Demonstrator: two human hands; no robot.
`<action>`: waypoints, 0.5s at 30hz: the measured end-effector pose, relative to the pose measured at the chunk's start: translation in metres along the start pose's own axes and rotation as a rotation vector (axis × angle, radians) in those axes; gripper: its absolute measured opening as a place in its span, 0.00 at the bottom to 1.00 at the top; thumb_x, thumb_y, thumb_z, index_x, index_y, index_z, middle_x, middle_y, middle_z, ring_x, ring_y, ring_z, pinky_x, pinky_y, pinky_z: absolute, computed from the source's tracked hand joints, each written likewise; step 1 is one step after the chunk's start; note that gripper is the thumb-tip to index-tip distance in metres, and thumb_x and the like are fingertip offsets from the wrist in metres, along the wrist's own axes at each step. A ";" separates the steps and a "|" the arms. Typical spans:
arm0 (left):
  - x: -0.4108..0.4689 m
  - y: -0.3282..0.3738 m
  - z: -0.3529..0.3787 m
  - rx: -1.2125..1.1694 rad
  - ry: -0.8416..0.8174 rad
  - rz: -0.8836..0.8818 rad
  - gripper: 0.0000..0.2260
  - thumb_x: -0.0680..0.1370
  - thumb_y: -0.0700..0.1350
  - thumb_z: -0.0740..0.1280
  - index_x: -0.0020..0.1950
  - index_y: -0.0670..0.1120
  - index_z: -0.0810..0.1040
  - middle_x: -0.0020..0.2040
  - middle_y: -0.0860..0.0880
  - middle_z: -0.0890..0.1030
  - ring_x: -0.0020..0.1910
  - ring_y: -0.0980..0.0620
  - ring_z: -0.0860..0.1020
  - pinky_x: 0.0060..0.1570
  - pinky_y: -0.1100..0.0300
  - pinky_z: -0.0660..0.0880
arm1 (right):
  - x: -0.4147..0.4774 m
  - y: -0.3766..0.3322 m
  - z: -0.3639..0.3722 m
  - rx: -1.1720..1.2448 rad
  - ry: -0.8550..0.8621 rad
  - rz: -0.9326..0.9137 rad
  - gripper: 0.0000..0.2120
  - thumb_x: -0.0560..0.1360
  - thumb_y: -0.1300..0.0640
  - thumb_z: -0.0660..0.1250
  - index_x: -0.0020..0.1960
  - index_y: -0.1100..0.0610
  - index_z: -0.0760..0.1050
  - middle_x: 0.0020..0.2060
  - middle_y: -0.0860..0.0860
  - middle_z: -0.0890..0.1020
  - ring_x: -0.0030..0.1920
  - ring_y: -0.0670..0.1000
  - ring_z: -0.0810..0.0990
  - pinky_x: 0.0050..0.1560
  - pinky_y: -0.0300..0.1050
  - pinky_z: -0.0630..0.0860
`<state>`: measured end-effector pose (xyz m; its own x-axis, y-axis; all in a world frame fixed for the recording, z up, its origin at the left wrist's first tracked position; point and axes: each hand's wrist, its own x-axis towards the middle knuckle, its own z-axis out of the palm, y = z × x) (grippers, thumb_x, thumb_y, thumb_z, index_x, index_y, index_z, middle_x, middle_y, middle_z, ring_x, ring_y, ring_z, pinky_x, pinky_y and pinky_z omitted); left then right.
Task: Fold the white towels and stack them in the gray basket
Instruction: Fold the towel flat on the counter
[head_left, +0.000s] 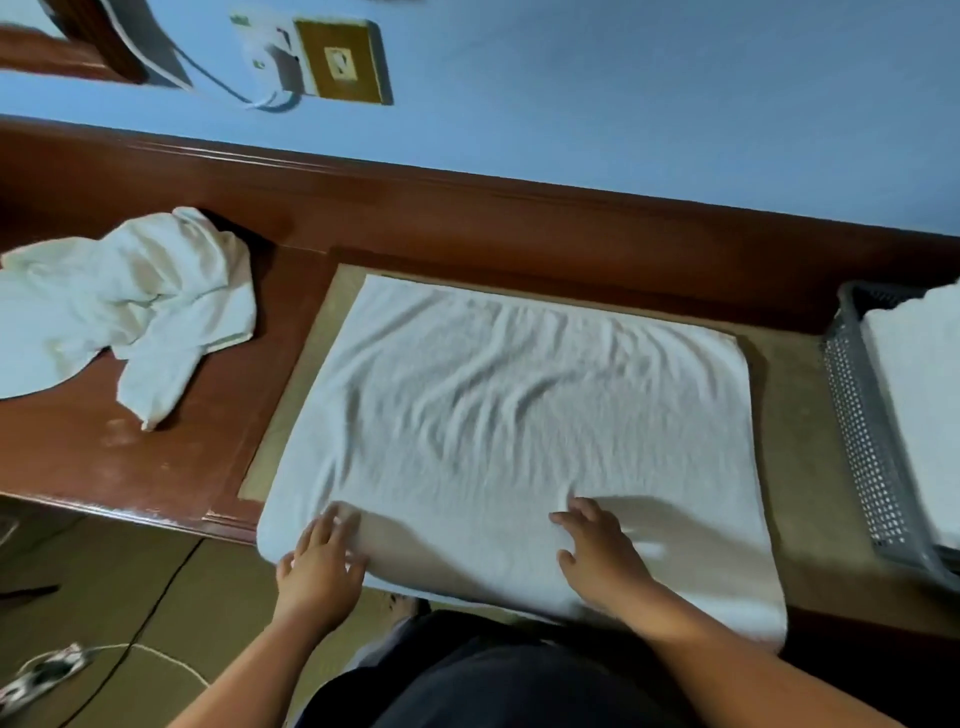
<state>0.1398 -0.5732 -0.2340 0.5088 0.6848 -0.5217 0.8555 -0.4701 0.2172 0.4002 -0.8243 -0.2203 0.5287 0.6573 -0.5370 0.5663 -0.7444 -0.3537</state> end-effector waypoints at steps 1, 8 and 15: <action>0.004 -0.015 -0.006 -0.011 0.015 -0.038 0.25 0.83 0.55 0.59 0.80 0.59 0.58 0.82 0.54 0.52 0.80 0.49 0.53 0.74 0.41 0.59 | 0.005 -0.017 0.004 -0.003 -0.016 -0.021 0.25 0.80 0.53 0.61 0.77 0.47 0.64 0.78 0.46 0.56 0.77 0.50 0.57 0.72 0.44 0.64; 0.040 -0.073 -0.031 -0.272 0.073 -0.318 0.31 0.80 0.58 0.65 0.79 0.51 0.59 0.79 0.47 0.53 0.75 0.37 0.60 0.69 0.39 0.65 | 0.034 -0.121 0.035 -0.026 -0.084 -0.137 0.25 0.80 0.53 0.61 0.77 0.45 0.64 0.80 0.45 0.52 0.78 0.49 0.53 0.75 0.44 0.60; 0.068 -0.077 -0.047 -0.395 0.118 -0.404 0.22 0.77 0.56 0.71 0.65 0.48 0.70 0.67 0.41 0.63 0.65 0.36 0.67 0.62 0.41 0.70 | 0.052 -0.181 0.042 -0.110 -0.175 -0.276 0.25 0.81 0.53 0.60 0.77 0.44 0.64 0.81 0.44 0.51 0.80 0.48 0.50 0.76 0.42 0.54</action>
<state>0.1132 -0.4646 -0.2472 0.1226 0.8349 -0.5367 0.9438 0.0692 0.3232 0.2985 -0.6603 -0.2169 0.2346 0.7951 -0.5593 0.7430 -0.5176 -0.4243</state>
